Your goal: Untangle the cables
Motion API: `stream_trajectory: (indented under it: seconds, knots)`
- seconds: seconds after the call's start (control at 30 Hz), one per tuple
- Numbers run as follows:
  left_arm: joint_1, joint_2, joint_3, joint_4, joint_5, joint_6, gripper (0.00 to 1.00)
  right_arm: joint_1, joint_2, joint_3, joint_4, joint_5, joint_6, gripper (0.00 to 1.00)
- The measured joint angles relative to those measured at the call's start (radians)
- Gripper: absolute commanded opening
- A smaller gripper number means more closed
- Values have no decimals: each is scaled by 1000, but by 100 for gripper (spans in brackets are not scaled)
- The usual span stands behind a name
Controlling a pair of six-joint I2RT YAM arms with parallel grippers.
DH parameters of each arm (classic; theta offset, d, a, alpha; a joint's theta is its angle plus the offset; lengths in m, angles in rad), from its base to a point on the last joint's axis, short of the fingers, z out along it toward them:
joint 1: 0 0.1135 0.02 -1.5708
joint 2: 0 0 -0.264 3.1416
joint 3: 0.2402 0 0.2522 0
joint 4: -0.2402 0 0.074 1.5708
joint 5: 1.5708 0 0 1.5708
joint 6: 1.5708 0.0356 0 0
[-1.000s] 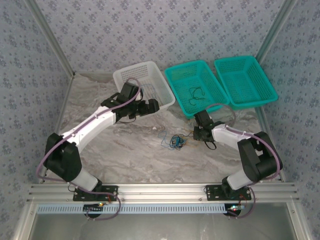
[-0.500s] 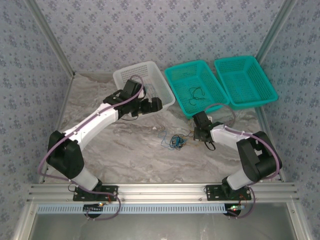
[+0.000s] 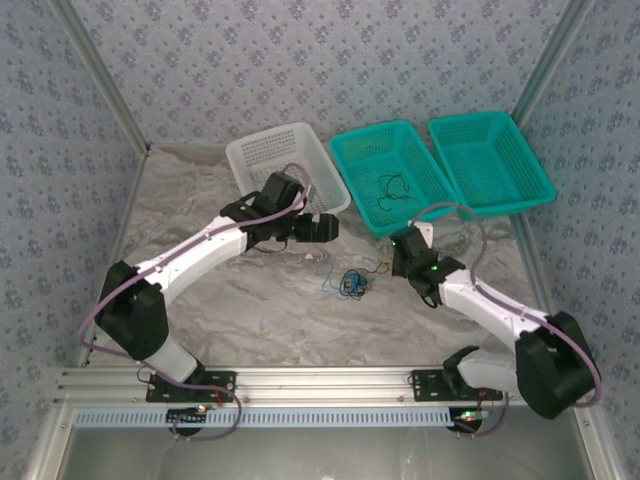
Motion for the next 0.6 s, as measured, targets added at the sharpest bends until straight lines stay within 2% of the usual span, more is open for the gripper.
stream_trajectory:
  seconds: [0.3,0.47,0.6]
  knots:
    - [-25,-24,-126,235,51,-21,100,-32,-223,-28,40,10,-22,0]
    - [-48,-24,-163,333,61,-6,99,-62,-322,-32,73,-73,-48,0]
    - [-112,-24,-177,448,46,65,99,-78,-379,-29,105,-158,-64,0]
